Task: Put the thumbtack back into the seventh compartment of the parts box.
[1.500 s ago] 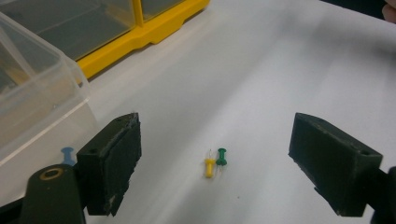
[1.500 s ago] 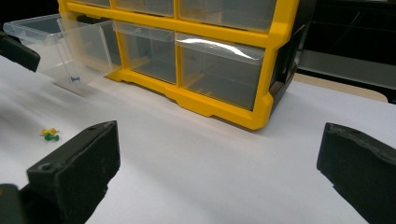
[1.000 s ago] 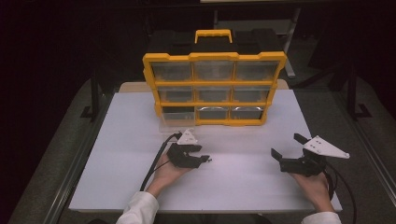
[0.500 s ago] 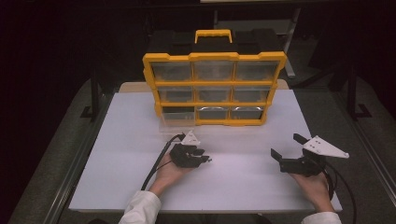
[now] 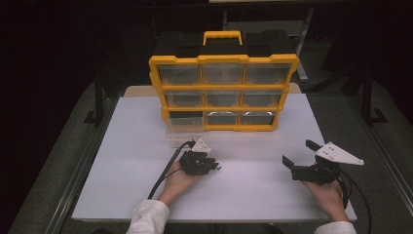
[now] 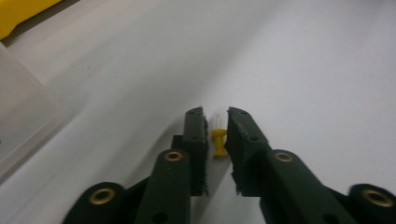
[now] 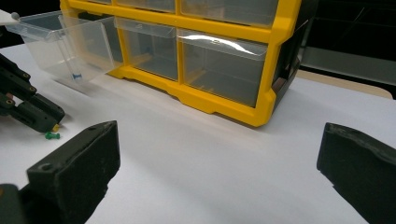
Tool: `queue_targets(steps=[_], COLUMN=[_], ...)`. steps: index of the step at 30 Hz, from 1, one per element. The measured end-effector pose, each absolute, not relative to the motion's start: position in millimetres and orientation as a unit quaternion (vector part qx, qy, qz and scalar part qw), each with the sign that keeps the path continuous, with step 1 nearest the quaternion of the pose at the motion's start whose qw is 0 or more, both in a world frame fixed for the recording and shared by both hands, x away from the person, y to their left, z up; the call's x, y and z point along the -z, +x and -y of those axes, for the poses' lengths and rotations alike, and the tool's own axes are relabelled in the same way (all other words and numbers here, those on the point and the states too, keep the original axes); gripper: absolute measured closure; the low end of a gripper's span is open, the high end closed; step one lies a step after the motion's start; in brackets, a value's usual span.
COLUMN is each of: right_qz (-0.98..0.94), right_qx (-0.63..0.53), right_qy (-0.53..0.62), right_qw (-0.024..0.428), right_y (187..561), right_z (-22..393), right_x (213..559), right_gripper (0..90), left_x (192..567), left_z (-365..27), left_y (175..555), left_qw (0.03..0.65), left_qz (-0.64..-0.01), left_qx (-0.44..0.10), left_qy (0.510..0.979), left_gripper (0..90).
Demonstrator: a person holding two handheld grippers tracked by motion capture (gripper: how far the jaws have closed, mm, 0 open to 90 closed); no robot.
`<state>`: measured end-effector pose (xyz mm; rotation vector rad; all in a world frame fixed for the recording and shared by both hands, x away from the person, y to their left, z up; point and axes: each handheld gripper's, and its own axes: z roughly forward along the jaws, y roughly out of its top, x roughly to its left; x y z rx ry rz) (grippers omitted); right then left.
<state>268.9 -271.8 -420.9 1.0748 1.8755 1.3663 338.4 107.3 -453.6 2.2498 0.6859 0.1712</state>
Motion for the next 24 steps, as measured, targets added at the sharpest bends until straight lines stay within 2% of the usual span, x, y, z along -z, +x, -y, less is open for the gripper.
queue_targets(steps=[4, 7, 24], right_qz=[-0.703, -0.703, -0.703], right_qx=[-0.511, -0.511, -0.512], right_qy=[0.403, 0.403, 0.402], right_qw=[0.287, 0.287, 0.288], right_y=[269.1, 269.2, 268.7], right_z=[271.9, 272.0, 271.1], right_x=[421.1, 421.2, 421.1], right_gripper=[0.0, 0.0, 0.0], left_x=[453.4, 451.1, 425.2], left_z=[-109.4, -109.7, -133.0], left_y=[340.9, 338.8, 339.0], left_qw=[0.386, 0.381, 0.395], left_qz=[-0.27, -0.265, -0.27], left_qx=[-0.047, -0.067, -0.093], left_qy=[0.881, 0.883, 0.873], left_gripper=[85.3, 85.6, 85.7])
